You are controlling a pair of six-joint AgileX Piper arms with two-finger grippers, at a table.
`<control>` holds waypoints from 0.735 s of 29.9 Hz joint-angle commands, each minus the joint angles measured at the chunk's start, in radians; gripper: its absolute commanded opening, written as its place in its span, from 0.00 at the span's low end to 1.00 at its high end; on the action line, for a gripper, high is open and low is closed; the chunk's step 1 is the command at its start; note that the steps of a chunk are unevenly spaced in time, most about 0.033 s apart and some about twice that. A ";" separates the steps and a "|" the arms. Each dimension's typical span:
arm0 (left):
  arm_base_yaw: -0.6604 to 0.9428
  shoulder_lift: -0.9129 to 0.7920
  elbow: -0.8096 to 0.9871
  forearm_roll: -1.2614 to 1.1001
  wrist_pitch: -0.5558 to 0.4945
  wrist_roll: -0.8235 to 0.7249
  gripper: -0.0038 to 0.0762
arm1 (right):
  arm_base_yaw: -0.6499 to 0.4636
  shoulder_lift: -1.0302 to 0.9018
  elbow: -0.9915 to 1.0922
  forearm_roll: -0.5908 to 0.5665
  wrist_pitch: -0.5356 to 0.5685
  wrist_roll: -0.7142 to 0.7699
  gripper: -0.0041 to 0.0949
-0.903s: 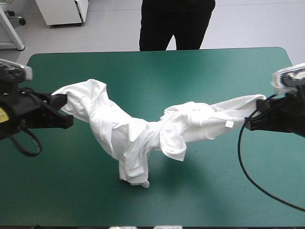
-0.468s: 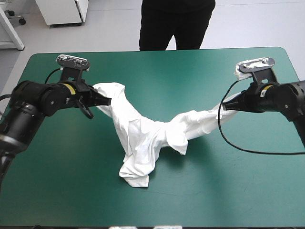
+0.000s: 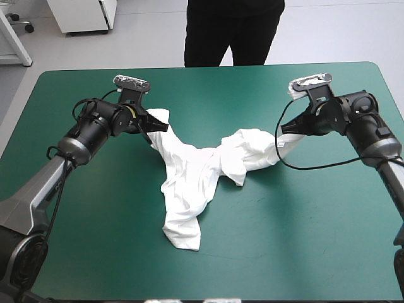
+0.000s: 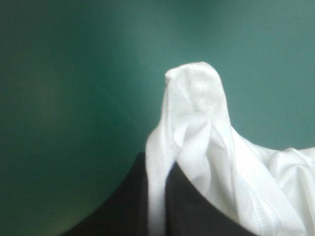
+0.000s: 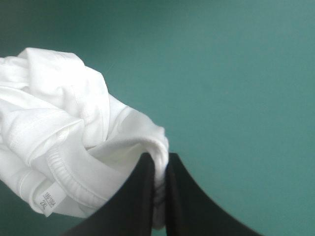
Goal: Fold the cloth
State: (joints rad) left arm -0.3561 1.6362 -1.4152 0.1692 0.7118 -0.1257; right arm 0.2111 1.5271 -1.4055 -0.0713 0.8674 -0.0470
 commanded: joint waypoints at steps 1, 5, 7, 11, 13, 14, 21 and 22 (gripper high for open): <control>-0.002 -0.025 -0.029 0.008 -0.065 -0.012 0.04 | 0.000 0.008 -0.026 -0.028 -0.049 0.020 0.02; -0.002 -0.024 -0.029 0.008 -0.024 -0.004 0.04 | 0.000 0.050 -0.026 -0.028 -0.016 0.032 0.06; -0.001 -0.024 -0.029 0.008 0.005 0.023 0.04 | 0.000 0.060 -0.026 -0.033 -0.002 0.027 0.17; -0.001 -0.024 -0.039 0.010 0.069 0.056 0.18 | -0.002 0.060 -0.041 -0.100 0.003 0.055 0.51; -0.001 -0.024 -0.064 0.012 0.106 0.090 0.33 | -0.002 0.053 -0.064 -0.139 0.017 0.095 0.68; -0.001 -0.024 -0.080 0.021 0.132 0.101 0.40 | -0.002 0.046 -0.076 -0.146 0.032 0.100 0.73; -0.001 -0.055 -0.264 0.142 0.375 0.089 0.71 | -0.002 -0.069 -0.118 -0.161 0.065 0.098 0.74; -0.001 -0.079 -0.271 0.135 0.386 0.089 0.71 | -0.002 -0.094 -0.118 -0.161 0.073 0.098 0.74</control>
State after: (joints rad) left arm -0.3561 1.6469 -1.6204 0.2810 1.0699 -0.0340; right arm 0.2111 1.5333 -1.4844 -0.2039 0.9563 0.0500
